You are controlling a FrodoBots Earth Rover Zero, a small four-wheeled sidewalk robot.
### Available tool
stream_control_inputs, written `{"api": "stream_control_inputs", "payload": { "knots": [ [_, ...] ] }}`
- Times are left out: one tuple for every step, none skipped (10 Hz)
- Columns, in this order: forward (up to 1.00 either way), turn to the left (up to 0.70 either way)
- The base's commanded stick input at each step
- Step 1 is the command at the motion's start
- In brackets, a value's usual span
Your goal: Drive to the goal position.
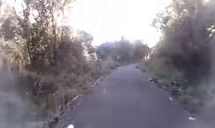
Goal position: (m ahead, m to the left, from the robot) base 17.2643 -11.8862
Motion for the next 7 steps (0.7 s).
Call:
{"api": "stream_control_inputs", "payload": {
  "knots": [
    [0.70, -0.14],
    [0.70, -0.14],
    [0.70, -0.14],
    [0.45, 0.00],
    [0.45, 0.00],
    [0.45, 0.00],
    [0.45, -0.08]
  ]
}}
